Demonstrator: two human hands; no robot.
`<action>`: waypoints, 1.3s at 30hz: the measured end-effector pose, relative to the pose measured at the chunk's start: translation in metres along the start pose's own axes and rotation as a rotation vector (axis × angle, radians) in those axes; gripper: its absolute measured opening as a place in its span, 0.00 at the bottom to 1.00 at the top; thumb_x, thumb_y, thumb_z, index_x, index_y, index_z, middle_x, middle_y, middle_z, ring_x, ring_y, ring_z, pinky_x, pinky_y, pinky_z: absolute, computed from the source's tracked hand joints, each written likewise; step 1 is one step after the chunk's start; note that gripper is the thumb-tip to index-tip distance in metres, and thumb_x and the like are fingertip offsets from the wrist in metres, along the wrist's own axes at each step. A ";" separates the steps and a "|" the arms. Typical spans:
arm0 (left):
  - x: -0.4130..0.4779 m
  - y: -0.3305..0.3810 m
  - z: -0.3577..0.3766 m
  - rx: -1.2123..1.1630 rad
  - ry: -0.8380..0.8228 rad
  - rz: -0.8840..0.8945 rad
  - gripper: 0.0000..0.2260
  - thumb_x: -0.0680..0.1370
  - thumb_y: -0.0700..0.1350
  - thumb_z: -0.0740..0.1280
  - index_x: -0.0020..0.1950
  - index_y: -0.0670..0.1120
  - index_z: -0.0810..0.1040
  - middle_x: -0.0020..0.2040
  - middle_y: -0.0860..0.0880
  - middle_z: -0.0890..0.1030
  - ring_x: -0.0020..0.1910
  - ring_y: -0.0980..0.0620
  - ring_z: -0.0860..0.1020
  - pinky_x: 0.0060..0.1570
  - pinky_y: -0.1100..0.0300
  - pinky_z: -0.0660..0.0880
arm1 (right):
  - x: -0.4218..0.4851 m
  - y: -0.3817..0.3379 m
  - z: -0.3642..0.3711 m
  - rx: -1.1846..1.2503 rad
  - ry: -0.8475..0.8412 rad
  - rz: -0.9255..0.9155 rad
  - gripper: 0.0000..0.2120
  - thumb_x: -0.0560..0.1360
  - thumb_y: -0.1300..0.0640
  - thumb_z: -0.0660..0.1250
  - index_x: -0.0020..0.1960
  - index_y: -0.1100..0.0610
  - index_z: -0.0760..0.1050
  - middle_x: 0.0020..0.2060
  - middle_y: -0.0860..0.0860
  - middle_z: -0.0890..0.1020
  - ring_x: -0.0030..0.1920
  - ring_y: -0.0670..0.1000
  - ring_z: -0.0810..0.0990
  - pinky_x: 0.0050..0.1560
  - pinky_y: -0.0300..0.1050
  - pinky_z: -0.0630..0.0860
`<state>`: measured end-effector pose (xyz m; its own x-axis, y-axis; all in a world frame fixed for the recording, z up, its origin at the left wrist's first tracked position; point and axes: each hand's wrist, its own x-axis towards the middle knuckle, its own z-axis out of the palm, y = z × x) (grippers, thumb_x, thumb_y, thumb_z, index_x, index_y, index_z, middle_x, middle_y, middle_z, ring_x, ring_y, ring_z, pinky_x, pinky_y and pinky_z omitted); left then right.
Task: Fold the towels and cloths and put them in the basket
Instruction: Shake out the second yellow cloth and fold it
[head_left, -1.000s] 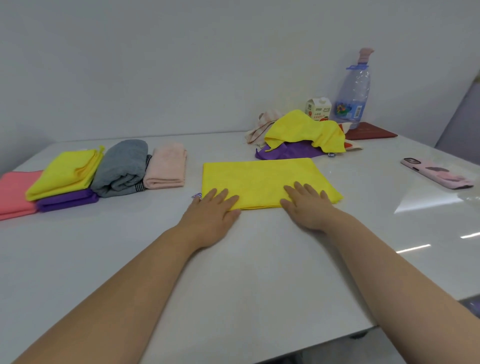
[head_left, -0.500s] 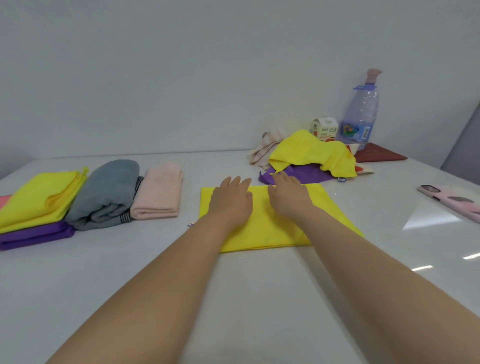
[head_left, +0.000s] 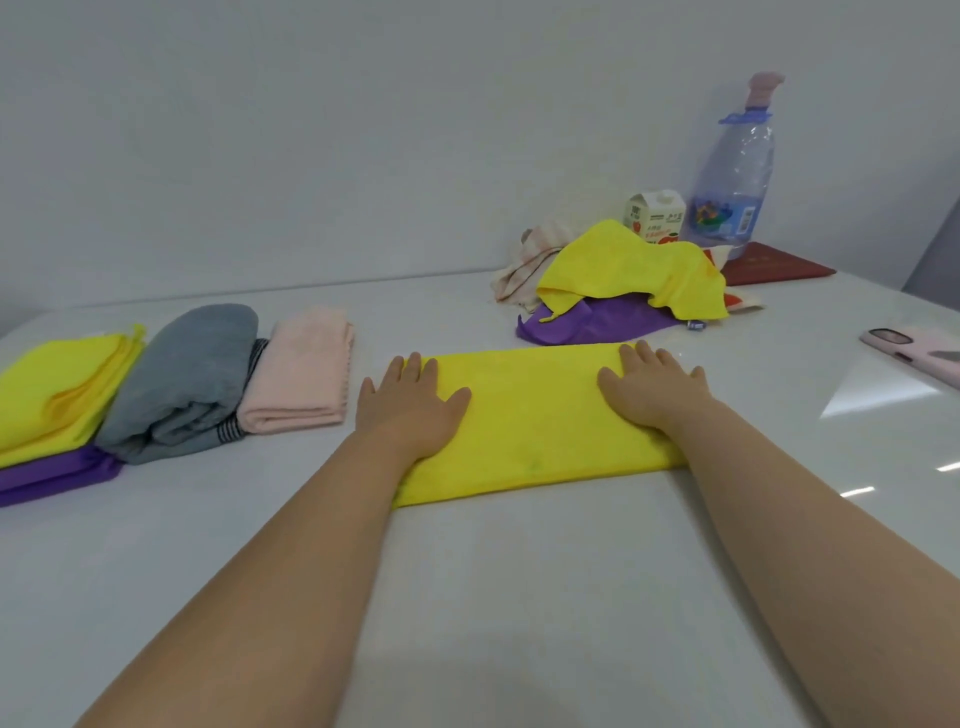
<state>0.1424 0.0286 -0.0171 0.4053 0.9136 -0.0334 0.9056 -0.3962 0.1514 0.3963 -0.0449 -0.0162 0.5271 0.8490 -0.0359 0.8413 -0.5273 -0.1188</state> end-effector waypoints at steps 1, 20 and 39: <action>0.000 0.000 0.000 -0.004 0.003 0.002 0.30 0.80 0.62 0.45 0.79 0.48 0.46 0.79 0.50 0.44 0.77 0.50 0.42 0.74 0.45 0.45 | 0.001 0.003 0.000 0.019 0.023 0.035 0.30 0.79 0.42 0.45 0.78 0.54 0.48 0.77 0.50 0.49 0.77 0.54 0.49 0.72 0.63 0.48; 0.001 0.002 0.002 -0.008 0.022 0.004 0.28 0.81 0.62 0.45 0.78 0.52 0.46 0.79 0.50 0.44 0.77 0.49 0.43 0.74 0.44 0.44 | 0.031 0.001 -0.008 0.022 0.190 0.093 0.19 0.79 0.58 0.50 0.69 0.57 0.62 0.69 0.62 0.62 0.71 0.63 0.57 0.67 0.58 0.57; -0.003 0.009 -0.010 -0.084 0.191 -0.025 0.25 0.81 0.55 0.54 0.77 0.50 0.55 0.78 0.48 0.54 0.77 0.46 0.47 0.73 0.44 0.49 | 0.005 -0.034 -0.084 1.036 0.469 -0.224 0.14 0.69 0.69 0.70 0.53 0.59 0.78 0.34 0.47 0.74 0.35 0.42 0.71 0.32 0.28 0.67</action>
<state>0.1483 0.0235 -0.0060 0.3442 0.9272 0.1479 0.8984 -0.3710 0.2350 0.3799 -0.0254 0.0705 0.5542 0.7101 0.4344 0.5343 0.0967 -0.8397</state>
